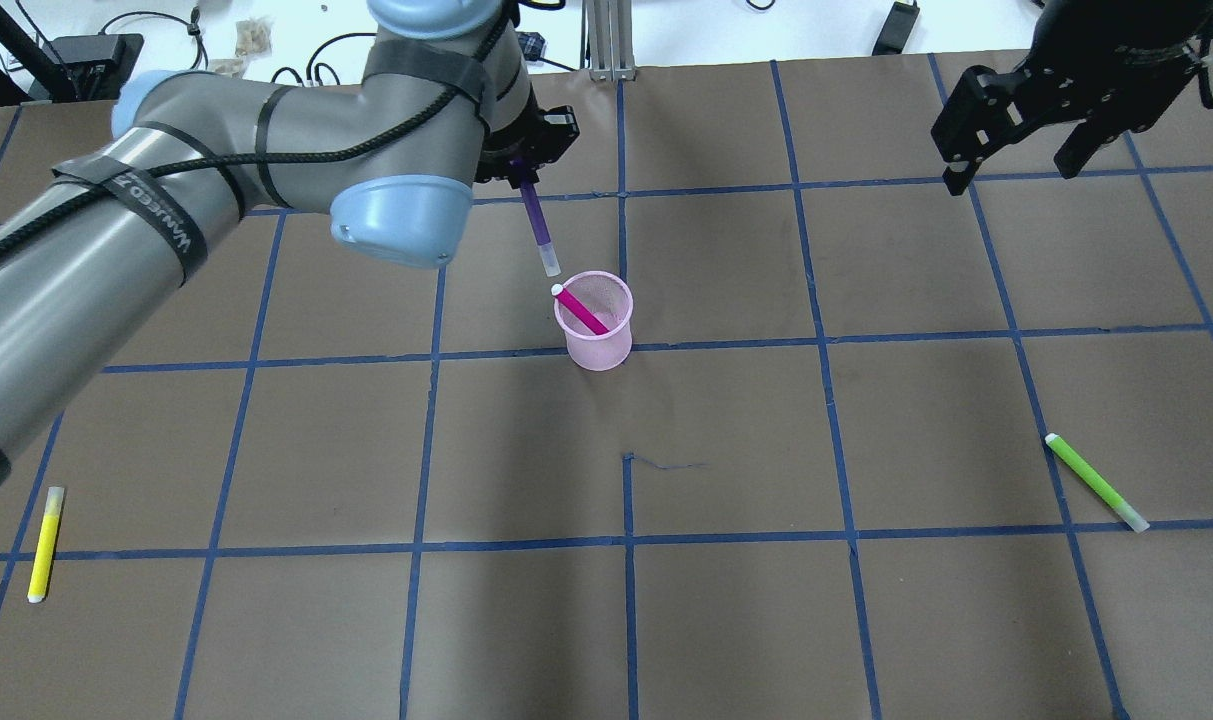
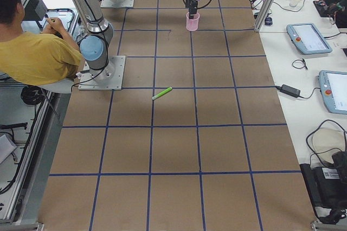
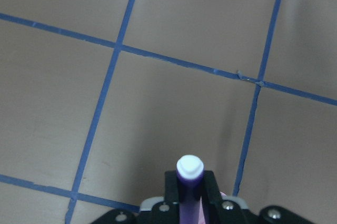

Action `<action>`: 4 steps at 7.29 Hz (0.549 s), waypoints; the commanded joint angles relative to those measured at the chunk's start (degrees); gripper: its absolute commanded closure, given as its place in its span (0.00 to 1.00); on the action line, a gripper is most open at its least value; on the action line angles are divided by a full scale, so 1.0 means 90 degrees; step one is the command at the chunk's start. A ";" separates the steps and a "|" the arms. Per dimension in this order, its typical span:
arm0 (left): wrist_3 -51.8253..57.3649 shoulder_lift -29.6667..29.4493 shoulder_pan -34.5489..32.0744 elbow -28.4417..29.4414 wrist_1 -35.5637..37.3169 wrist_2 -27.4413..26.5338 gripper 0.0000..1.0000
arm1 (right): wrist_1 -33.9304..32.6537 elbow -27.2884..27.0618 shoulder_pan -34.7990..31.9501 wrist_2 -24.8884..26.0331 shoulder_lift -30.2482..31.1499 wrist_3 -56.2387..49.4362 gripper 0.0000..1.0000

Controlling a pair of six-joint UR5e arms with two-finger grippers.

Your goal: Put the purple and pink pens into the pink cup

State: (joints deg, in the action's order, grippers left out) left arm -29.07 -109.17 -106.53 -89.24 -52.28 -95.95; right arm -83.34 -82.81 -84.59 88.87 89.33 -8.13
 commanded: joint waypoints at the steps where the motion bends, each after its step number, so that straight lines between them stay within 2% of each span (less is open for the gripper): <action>1: -0.0497 -0.0067 -0.0291 -0.0375 0.0514 -0.0168 1.00 | -0.0125 -0.0018 -0.0347 -0.0118 -0.0062 0.0728 0.00; 4: -0.0890 -0.0096 -0.0467 -0.0777 0.0983 -0.0217 1.00 | -0.0154 -0.0086 -0.0357 -0.0118 -0.0053 0.0670 0.00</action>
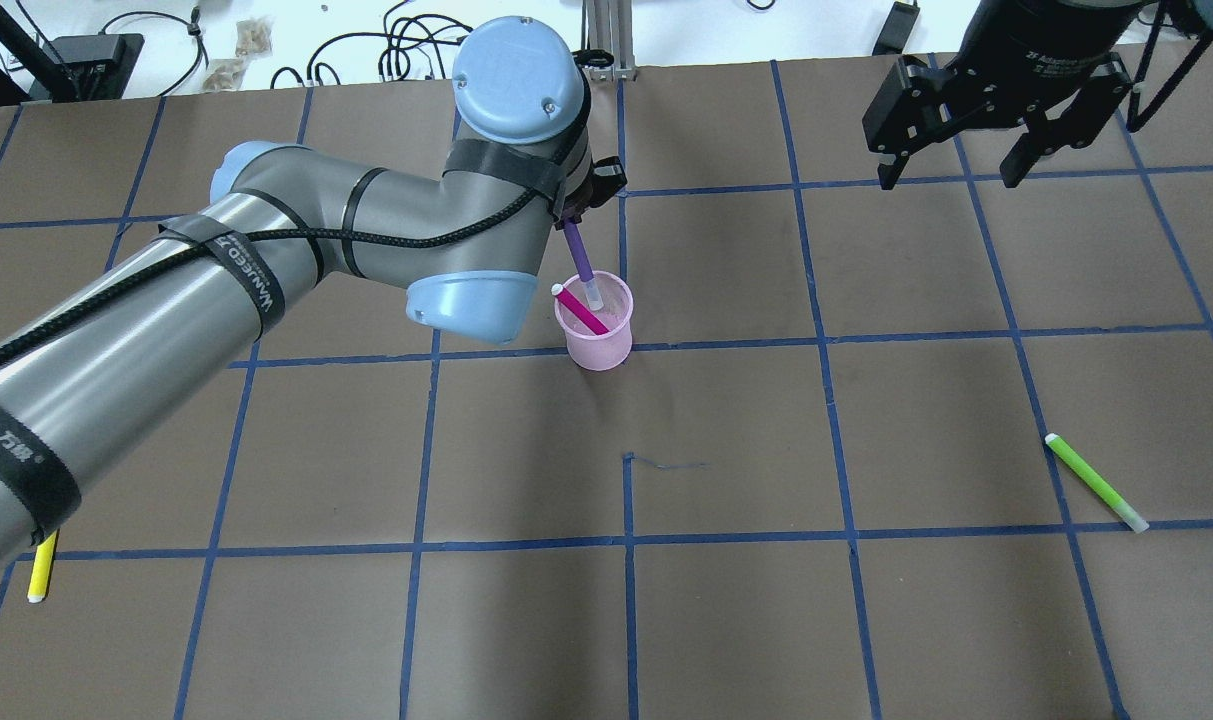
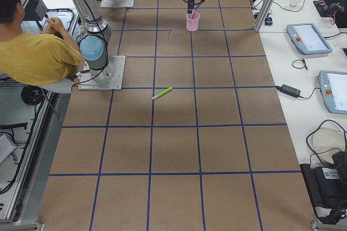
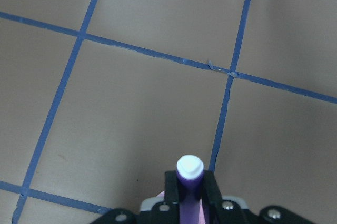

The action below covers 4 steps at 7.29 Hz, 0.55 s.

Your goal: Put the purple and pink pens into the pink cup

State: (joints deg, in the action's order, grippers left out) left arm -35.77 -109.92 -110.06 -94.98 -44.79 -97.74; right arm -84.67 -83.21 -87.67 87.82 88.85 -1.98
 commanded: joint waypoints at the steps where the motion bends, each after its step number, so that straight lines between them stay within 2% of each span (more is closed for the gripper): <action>1: -0.0166 -0.0023 -0.0095 -0.0188 0.0191 -0.0163 1.00 | -0.0007 -0.0071 -0.0024 0.0037 0.0010 -0.0111 0.00; 3: -0.0147 -0.0091 -0.0114 -0.0276 0.0191 -0.0194 1.00 | -0.0007 -0.0071 -0.0024 0.0057 0.0010 -0.0257 0.00; 4: -0.0156 -0.0101 -0.0115 -0.0383 0.0278 -0.0204 0.94 | -0.0016 -0.0081 -0.0024 0.0066 0.0001 -0.0374 0.00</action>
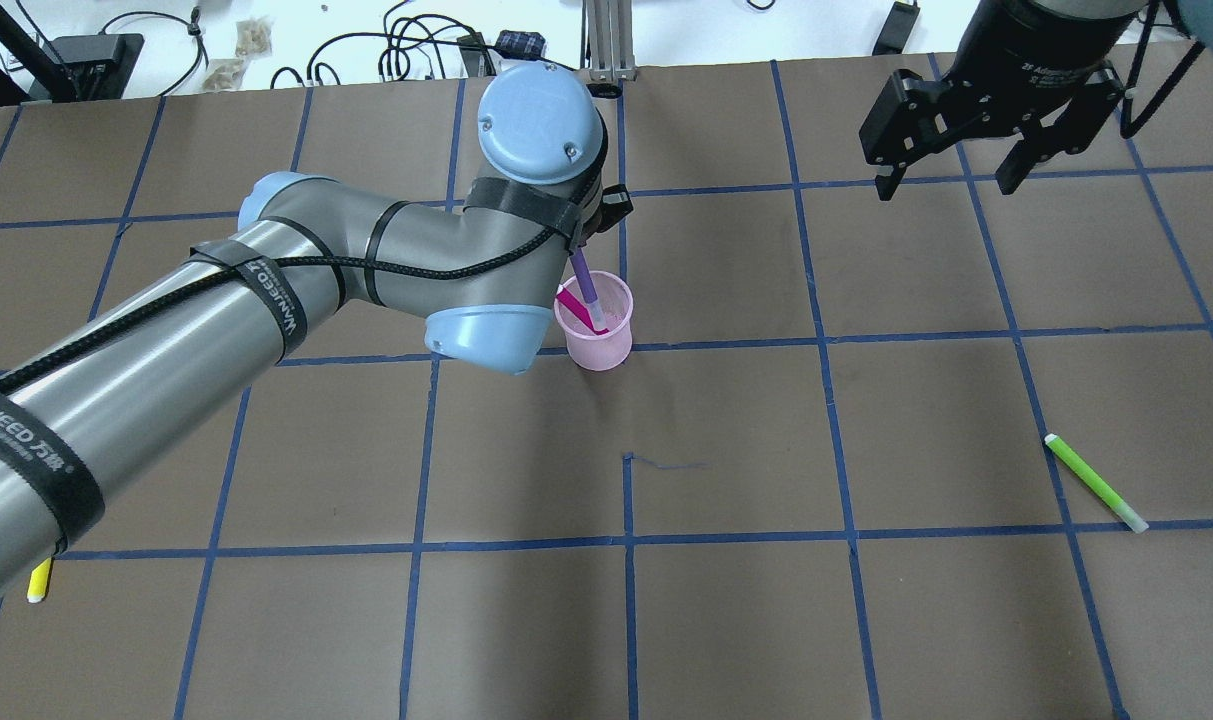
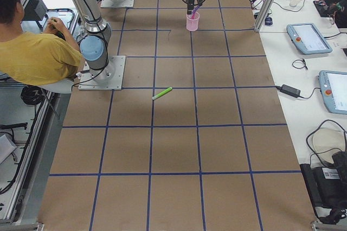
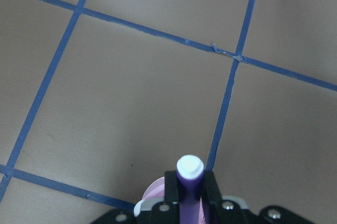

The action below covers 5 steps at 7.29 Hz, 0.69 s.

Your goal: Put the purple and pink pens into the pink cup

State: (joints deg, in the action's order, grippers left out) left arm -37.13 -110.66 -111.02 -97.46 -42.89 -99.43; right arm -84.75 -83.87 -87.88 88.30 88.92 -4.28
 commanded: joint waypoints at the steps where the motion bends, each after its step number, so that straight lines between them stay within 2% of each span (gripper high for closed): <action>1: 0.0014 -0.0048 0.0012 -0.0118 0.0232 -0.0084 0.51 | -0.0007 -0.0017 -0.0001 0.0013 0.0002 -0.0130 0.00; 2: -0.0006 -0.0106 0.0012 -0.0108 0.0244 -0.0114 0.21 | -0.0007 -0.0007 -0.0001 0.0013 0.0002 -0.0120 0.00; 3: -0.0035 -0.0126 0.0031 -0.0108 0.0283 -0.0104 0.00 | 0.0002 -0.0017 -0.0001 0.0032 -0.0007 -0.0101 0.00; 5: 0.0101 0.0058 0.0264 -0.0001 0.0342 -0.0007 0.00 | -0.0007 -0.0017 -0.0001 0.0033 -0.0007 -0.0100 0.00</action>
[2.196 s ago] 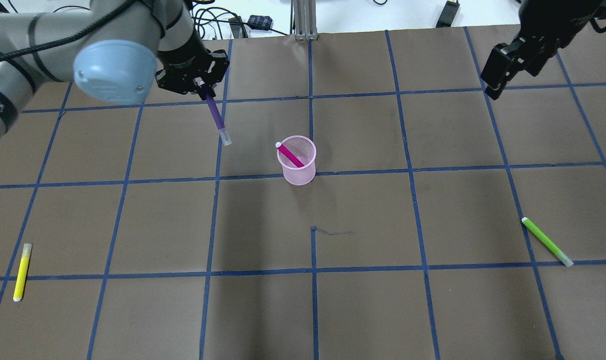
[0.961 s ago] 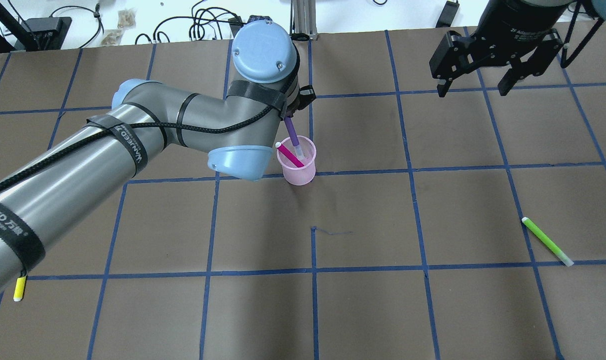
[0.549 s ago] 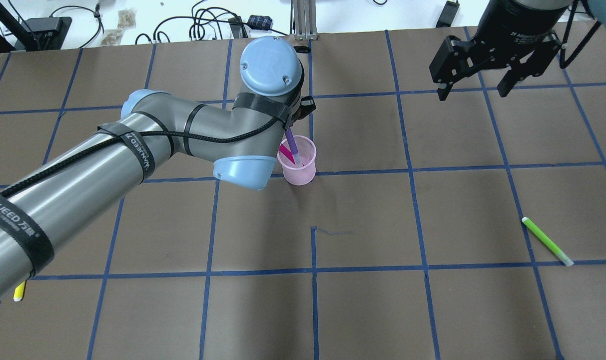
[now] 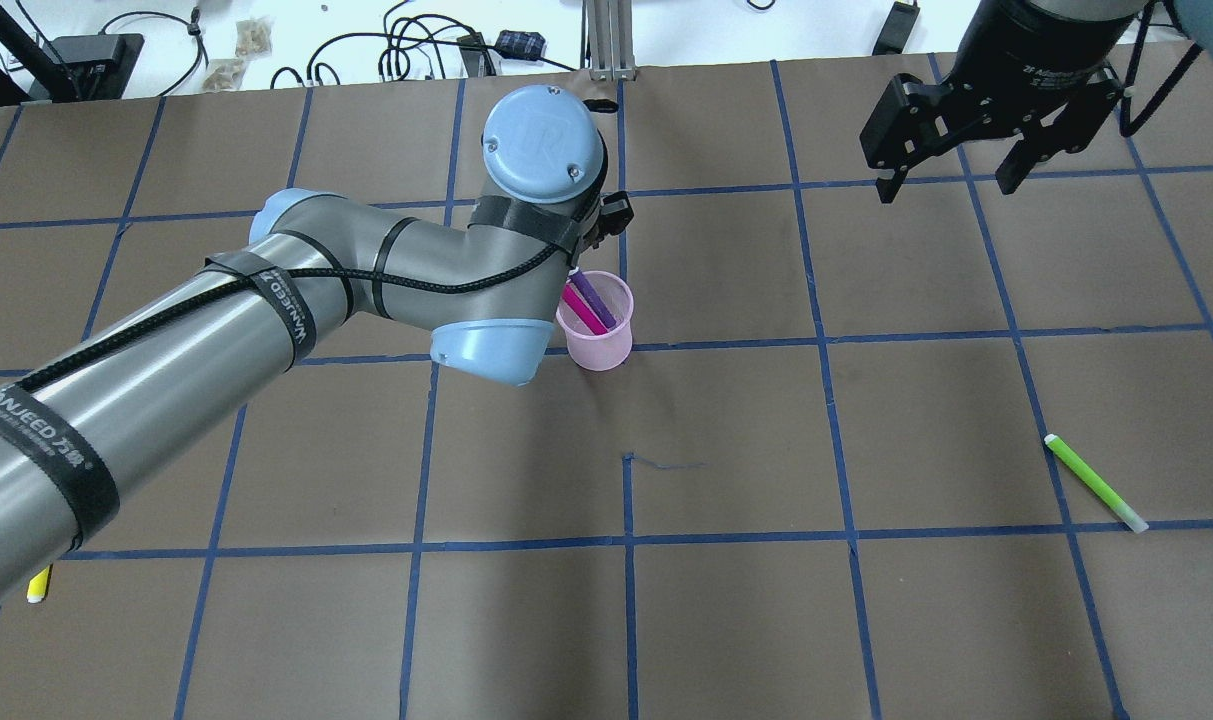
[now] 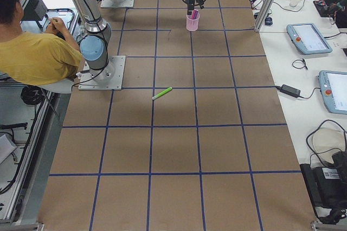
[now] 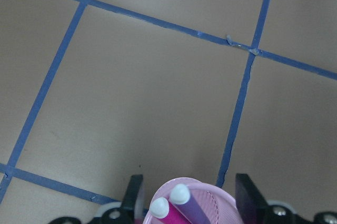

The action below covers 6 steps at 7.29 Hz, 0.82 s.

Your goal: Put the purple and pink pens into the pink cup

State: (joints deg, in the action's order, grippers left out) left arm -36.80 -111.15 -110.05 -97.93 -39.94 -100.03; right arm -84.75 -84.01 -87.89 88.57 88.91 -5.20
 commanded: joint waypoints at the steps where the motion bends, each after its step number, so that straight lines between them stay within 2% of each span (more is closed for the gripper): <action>1: 0.0239 0.0268 0.0535 0.0061 -0.0102 0.0408 0.00 | -0.0007 -0.0001 0.0000 0.0003 -0.0006 -0.0008 0.00; 2: 0.0812 0.0521 0.0954 0.0138 -0.0742 0.0827 0.00 | -0.0007 -0.0011 0.0000 0.0003 -0.0006 -0.0008 0.00; 3: 0.1581 0.0804 0.1364 0.0371 -0.1657 0.0880 0.00 | -0.0007 -0.0001 0.0000 0.0003 0.0004 -0.0017 0.00; 5: 0.3222 0.1273 0.2233 0.1131 -0.4279 0.0881 0.00 | -0.0007 -0.0001 0.0000 -0.0007 0.0004 -0.0008 0.00; 6: 0.3645 0.1546 0.2518 0.1328 -0.5221 0.0881 0.00 | 0.0003 -0.0001 0.0000 0.0003 0.0004 0.0012 0.00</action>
State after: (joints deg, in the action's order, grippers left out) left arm -10.29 -100.12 -91.25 -88.88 -75.02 -92.18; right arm -84.78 -84.03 -87.90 88.53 88.94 -5.26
